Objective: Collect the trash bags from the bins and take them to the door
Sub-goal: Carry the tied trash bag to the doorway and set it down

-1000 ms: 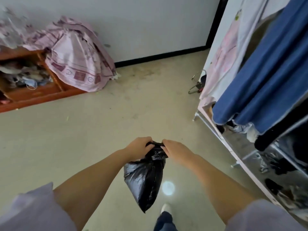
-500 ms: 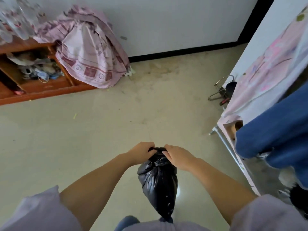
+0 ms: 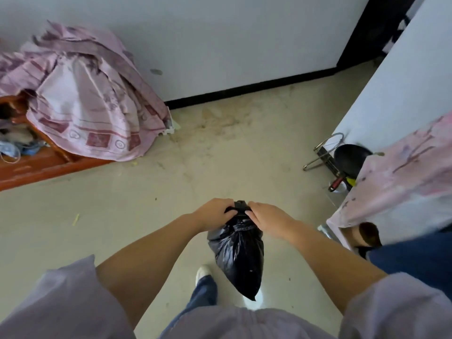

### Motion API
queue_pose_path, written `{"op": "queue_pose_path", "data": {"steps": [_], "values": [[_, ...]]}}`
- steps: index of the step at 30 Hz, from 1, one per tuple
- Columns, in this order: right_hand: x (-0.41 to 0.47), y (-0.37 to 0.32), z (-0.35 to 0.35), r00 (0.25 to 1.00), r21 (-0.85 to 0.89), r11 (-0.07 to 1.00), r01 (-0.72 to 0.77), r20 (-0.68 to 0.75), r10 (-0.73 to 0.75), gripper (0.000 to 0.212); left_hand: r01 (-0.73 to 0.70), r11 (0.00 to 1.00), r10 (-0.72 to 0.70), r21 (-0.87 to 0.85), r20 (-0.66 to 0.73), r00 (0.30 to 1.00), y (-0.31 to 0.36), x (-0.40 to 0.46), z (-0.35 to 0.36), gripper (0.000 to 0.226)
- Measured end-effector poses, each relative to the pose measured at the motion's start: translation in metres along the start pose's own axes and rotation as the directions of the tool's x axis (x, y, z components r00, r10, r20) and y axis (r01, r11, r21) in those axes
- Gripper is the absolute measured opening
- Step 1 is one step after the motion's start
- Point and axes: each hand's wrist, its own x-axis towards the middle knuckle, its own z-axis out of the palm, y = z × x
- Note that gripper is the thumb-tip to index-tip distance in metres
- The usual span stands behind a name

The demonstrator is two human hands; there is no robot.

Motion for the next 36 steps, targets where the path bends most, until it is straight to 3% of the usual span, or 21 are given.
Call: {"op": "queue_pose_path", "data": {"steps": [12,26,36], "values": [[0.215,0.069,-0.144,0.994,0.043,0.996,-0.082,-0.069,0.085,0.032,-0.103,0.985,0.1,0.137,0.031,0.995,-0.057,0.229,-0.179,0.025],[0.45,0.256,-0.318,0.993,0.078,0.995,-0.067,-0.09,0.073,0.032,-0.123,0.987,0.118,0.103,0.053,0.992,-0.047,0.545,-0.344,0.016],[0.619,0.4,-0.428,0.952,0.212,0.944,-0.254,-0.115,0.282,0.031,-0.275,0.925,0.235,0.262,0.174,0.956,-0.035,0.804,-0.458,0.026]]}}
